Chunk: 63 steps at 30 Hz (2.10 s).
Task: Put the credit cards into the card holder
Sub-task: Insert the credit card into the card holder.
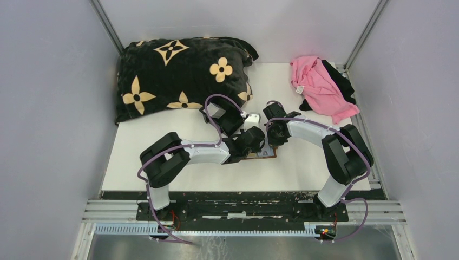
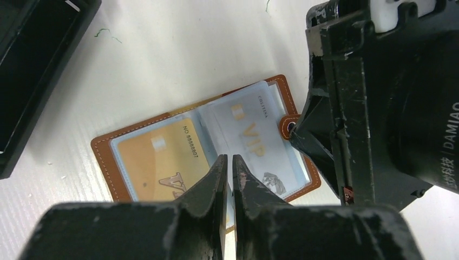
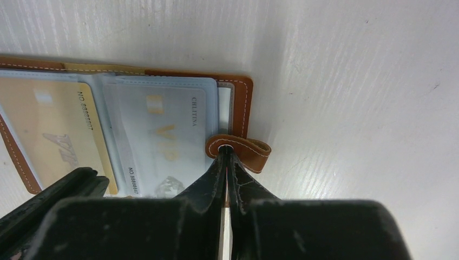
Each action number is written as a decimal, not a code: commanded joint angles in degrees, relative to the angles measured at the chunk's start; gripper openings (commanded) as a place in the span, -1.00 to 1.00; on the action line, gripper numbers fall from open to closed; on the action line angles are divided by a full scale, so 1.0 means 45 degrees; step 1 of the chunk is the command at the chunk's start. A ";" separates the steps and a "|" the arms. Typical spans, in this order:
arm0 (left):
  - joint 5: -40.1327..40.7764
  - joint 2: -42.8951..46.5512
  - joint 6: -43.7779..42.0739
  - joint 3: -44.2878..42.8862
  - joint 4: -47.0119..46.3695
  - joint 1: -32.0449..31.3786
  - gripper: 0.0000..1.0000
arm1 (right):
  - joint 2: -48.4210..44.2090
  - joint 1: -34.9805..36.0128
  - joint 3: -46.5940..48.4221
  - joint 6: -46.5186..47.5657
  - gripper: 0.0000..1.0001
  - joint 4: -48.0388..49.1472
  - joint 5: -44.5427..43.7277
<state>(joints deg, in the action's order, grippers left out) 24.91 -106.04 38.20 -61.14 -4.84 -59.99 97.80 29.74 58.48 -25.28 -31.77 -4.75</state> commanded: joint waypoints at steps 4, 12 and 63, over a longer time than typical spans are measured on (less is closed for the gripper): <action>0.0573 0.0576 -0.0356 0.0422 -0.0185 -0.0069 -0.77 | -0.0014 0.0133 -0.0314 -0.0282 -0.80 0.0373 0.0380; 0.0500 0.0307 -0.0351 0.0579 -0.0194 -0.0077 -0.94 | 0.0117 0.0133 -0.0228 -0.0248 -0.72 0.0306 0.0336; 0.0269 -0.1239 -0.0107 -0.0950 0.2234 -0.0205 -0.94 | -0.0129 0.0149 -0.0489 -0.0301 -0.71 0.0312 0.0255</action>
<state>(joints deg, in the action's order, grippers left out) 25.43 -111.02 37.04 -65.30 1.61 -60.40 97.32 29.78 57.82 -25.65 -31.11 -4.78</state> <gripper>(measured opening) 0.037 0.142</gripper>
